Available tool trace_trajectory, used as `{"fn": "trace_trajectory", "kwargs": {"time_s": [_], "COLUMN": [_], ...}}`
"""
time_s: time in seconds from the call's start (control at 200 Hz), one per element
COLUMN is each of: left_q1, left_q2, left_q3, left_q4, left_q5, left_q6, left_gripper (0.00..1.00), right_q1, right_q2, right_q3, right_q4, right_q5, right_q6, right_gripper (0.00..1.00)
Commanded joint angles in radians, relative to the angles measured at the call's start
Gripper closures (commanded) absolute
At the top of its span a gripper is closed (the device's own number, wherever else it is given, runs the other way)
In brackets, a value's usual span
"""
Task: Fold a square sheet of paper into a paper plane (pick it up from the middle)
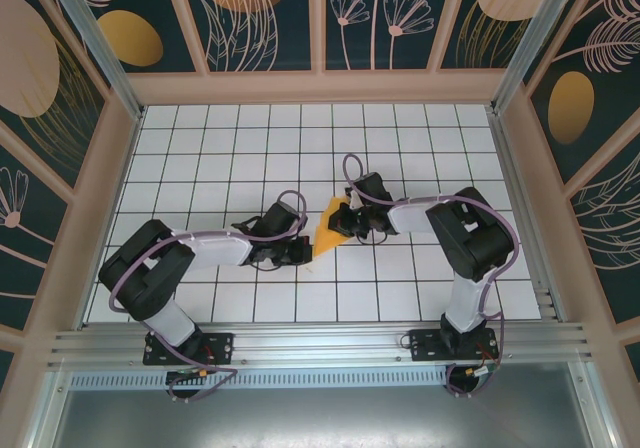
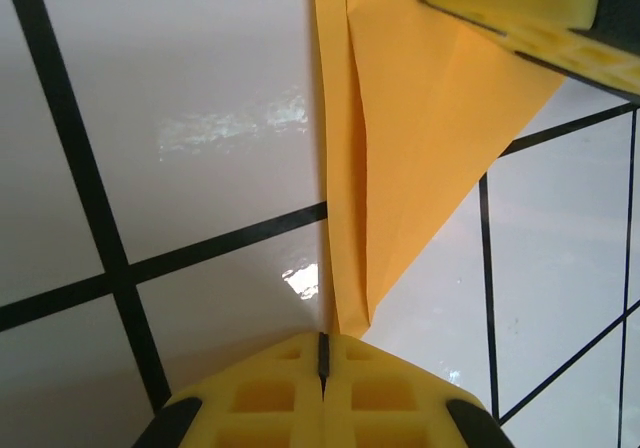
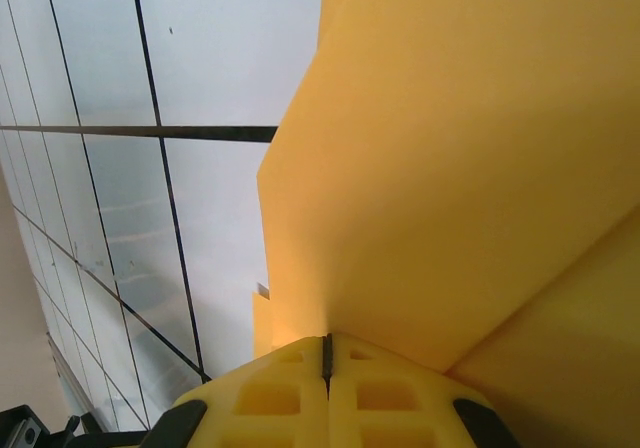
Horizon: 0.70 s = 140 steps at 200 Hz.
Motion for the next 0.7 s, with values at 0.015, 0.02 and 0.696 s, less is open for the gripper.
{"fn": "trace_trajectory", "kwargs": {"time_s": [0.015,0.02,0.696], "left_q1": [-0.006,-0.006,0.000], "left_q2": [-0.044,-0.045,0.152], "left_q3": [0.017,0.018,0.106], "left_q4": [-0.143,-0.143,0.261], "left_q5": [-0.027,-0.030,0.009], "left_q6": [0.029,0.029,-0.110], "left_gripper": [0.95,0.95,0.96], "right_q1": [0.002,0.002,0.004], "right_q2": [0.032,0.032,0.019], "right_q3": [0.013,0.014,0.028], "right_q4": [-0.035,-0.035,-0.033], "right_q5": [0.065,0.065,0.051], "right_q6": [-0.022,-0.022,-0.028], "right_gripper": [0.95,0.95,0.95]}}
